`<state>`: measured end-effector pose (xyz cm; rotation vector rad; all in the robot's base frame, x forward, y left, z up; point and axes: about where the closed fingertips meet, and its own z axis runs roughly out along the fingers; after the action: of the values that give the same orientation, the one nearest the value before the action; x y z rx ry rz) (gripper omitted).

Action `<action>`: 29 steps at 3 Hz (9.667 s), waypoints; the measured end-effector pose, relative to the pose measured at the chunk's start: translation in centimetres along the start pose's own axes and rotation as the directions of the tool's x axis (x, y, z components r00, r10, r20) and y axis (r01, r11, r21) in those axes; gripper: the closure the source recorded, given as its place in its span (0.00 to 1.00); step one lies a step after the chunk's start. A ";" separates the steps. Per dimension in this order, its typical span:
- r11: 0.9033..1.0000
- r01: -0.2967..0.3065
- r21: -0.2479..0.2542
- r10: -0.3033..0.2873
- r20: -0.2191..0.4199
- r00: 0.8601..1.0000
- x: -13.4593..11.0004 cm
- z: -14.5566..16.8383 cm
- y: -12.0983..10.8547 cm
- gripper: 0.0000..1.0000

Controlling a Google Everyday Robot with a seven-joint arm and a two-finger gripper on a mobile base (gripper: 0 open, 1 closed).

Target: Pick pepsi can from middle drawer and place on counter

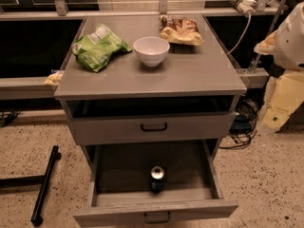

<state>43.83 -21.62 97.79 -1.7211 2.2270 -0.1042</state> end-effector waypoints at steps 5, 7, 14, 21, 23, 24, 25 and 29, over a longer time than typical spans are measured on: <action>0.997 -0.020 -0.079 0.033 0.172 0.985 -1.5 10.0 4.4 0.88; 0.986 -0.078 -0.146 0.120 0.302 0.946 -2.5 19.6 7.7 1.00; 0.993 -0.001 -0.122 0.059 0.472 0.880 0.0 40.9 6.5 1.00; 0.996 0.044 -0.081 0.011 0.578 0.816 -0.2 53.2 5.5 0.58; 0.993 0.031 -0.111 0.043 0.605 0.795 -0.9 54.3 5.5 0.40; 0.991 0.042 -0.130 0.049 0.624 0.780 -1.7 55.3 5.5 0.33; 0.988 0.052 -0.143 0.053 0.647 0.761 -2.7 56.4 5.2 0.31; 0.962 0.067 -0.265 0.145 0.705 0.694 -6.3 57.8 7.2 0.25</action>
Offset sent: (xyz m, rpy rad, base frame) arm -0.0008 -0.0001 -0.0071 0.0221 0.0073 -0.0088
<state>55.64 -5.71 42.61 -1.4579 1.7056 0.7999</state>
